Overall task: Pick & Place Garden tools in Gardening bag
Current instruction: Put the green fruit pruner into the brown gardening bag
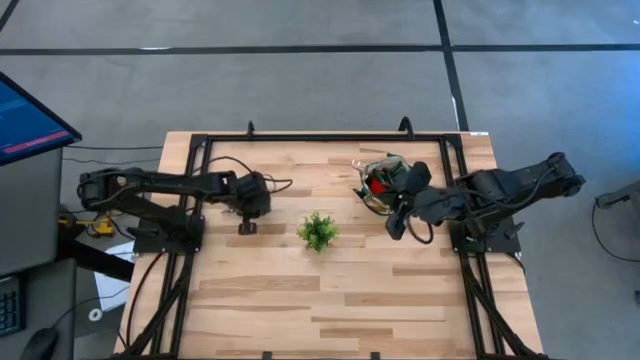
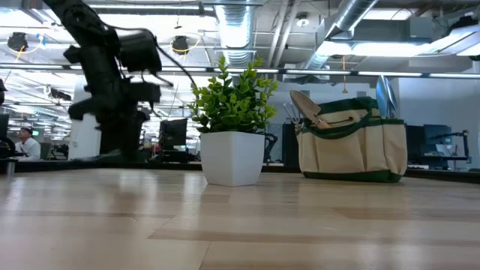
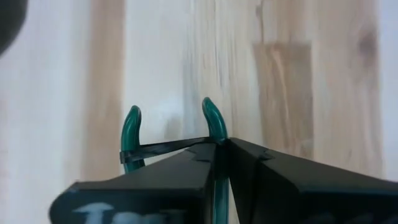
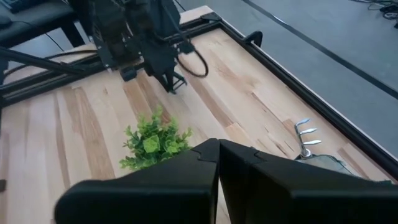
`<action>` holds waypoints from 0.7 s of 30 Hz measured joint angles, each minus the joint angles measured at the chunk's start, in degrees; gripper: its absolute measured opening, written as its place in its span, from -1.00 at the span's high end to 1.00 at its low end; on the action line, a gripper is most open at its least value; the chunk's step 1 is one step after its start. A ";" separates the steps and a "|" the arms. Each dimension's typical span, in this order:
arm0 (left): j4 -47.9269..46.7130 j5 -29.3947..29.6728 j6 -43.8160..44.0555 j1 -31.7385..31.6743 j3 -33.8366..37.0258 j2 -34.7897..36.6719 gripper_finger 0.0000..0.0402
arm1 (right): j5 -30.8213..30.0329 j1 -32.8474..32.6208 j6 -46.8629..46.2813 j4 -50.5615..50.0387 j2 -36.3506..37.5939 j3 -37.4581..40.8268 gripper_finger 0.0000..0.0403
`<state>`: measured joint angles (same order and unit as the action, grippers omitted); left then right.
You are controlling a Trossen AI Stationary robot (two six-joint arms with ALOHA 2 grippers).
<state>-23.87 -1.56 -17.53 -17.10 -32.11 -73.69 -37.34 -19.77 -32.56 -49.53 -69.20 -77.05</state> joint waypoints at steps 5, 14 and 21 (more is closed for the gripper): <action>-3.33 0.54 1.37 0.00 -3.18 7.44 0.97 | 0.02 -0.13 0.02 -0.16 2.15 0.00 1.00; -5.34 2.67 3.48 0.00 -14.36 14.60 0.97 | -0.20 -0.08 0.15 -0.14 4.94 0.00 1.00; -1.93 3.07 3.50 0.00 -25.13 14.32 0.97 | -0.17 -0.08 1.63 -0.18 4.76 0.00 1.00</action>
<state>-25.79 1.50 -14.03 -17.10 -57.24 -59.37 -37.52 -19.86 -30.93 -49.71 -64.44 -77.06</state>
